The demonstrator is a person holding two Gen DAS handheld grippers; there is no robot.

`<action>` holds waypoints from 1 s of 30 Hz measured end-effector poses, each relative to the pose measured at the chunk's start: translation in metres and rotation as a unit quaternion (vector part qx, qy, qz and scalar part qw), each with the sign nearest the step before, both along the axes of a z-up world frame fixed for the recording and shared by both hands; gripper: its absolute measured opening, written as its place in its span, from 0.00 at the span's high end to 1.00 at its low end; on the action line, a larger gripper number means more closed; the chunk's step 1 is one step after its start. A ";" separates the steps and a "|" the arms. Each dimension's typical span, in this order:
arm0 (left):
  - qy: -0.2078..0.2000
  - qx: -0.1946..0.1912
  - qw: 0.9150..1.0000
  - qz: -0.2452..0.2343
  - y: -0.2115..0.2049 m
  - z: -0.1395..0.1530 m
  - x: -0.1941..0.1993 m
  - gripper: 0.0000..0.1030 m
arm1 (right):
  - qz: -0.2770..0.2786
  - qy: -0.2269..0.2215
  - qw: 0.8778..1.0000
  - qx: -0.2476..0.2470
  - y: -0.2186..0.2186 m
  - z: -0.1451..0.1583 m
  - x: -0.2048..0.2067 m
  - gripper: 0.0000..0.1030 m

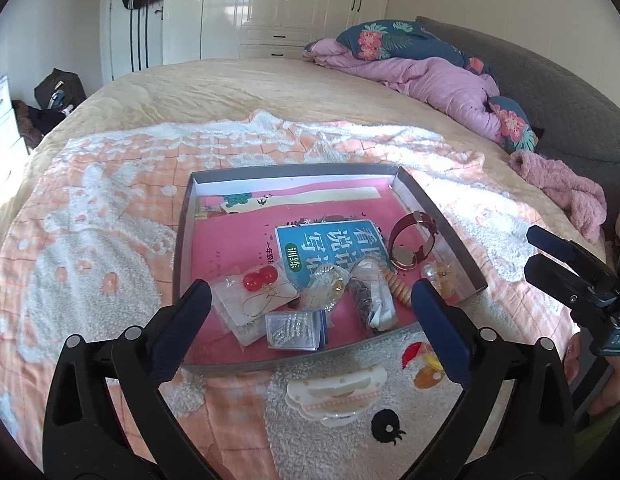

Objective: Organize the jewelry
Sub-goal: 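Lower both items into the box and open both tools, then withdraw both tools toward the white claw clip and yellow rings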

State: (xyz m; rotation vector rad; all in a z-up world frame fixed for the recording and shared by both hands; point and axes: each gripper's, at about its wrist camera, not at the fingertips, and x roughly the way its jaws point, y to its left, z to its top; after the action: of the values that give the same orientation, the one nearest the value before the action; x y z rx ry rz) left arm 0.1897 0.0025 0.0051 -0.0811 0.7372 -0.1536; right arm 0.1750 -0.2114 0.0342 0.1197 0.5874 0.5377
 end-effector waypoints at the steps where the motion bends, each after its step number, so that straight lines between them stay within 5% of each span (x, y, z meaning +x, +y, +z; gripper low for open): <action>1: -0.002 -0.001 1.000 0.001 0.001 0.002 -0.003 0.09 | 0.001 -0.004 1.000 -0.002 0.000 0.003 -0.004 0.06; 13: -0.014 0.001 1.000 0.025 0.013 0.014 -0.037 0.09 | 0.004 -0.018 1.000 -0.021 -0.004 0.013 -0.035 0.05; 30: 0.106 -0.004 0.994 -0.001 -0.010 -0.067 -0.036 0.09 | 0.027 0.085 0.992 -0.091 0.011 -0.075 -0.037 0.05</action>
State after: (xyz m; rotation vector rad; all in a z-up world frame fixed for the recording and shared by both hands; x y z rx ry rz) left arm 0.1539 -0.0076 -0.0618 -0.1048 0.9481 -0.1502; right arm 0.1377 -0.2004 -0.0407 -0.0236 0.8051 0.5260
